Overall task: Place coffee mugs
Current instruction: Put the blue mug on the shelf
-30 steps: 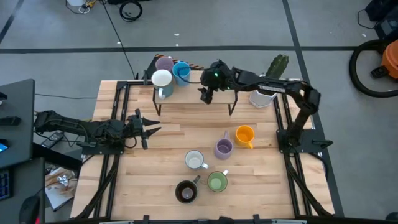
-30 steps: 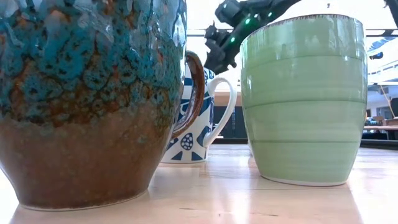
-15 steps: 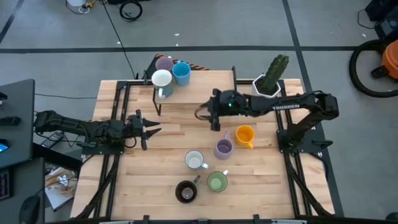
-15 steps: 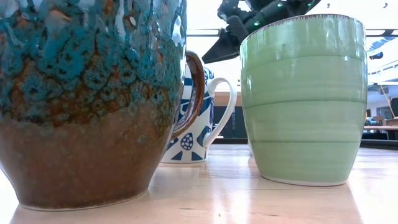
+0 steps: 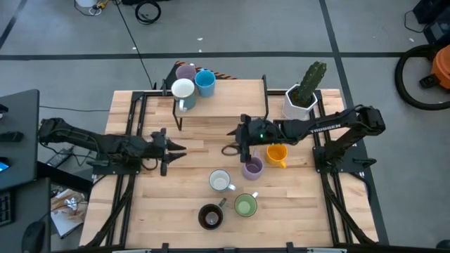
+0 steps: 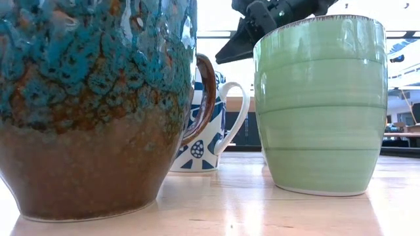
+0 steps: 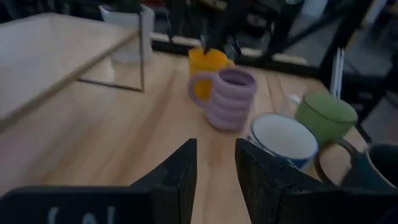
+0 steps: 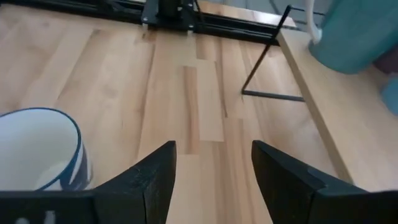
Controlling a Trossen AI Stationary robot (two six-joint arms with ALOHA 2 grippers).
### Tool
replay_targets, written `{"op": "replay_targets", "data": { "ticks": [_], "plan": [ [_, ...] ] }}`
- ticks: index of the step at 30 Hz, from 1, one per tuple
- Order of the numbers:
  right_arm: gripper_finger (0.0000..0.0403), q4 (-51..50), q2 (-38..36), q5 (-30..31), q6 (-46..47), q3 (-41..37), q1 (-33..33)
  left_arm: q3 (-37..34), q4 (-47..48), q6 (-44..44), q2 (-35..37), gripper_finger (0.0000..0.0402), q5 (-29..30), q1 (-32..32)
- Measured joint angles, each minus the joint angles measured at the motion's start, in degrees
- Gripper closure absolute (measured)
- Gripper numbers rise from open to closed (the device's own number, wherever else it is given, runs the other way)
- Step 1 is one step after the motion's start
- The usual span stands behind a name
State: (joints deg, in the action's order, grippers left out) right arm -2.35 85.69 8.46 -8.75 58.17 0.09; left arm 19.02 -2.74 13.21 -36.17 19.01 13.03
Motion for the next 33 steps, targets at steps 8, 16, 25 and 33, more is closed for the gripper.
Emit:
{"op": "replay_targets", "data": {
  "ticks": [8,16,25,33],
  "plan": [
    [0.0205,0.6,-0.8,14.2,-3.9,-3.0,7.6,8.5,8.4,4.6,-13.0,0.0287,0.0,7.2],
    [0.0226,7.2,-6.4,14.1,-2.0,-10.2,8.8,18.7,18.6,12.9,-21.9,0.0287,3.6,12.9],
    [0.0239,16.1,-12.2,14.0,0.0,-18.1,14.2,25.8,19.3,20.3,-31.3,0.0287,3.7,15.4],
    [0.0239,18.7,-11.8,14.0,1.5,-20.1,17.8,36.6,26.3,12.3,-42.4,0.0287,3.6,15.4]
  ]
}}
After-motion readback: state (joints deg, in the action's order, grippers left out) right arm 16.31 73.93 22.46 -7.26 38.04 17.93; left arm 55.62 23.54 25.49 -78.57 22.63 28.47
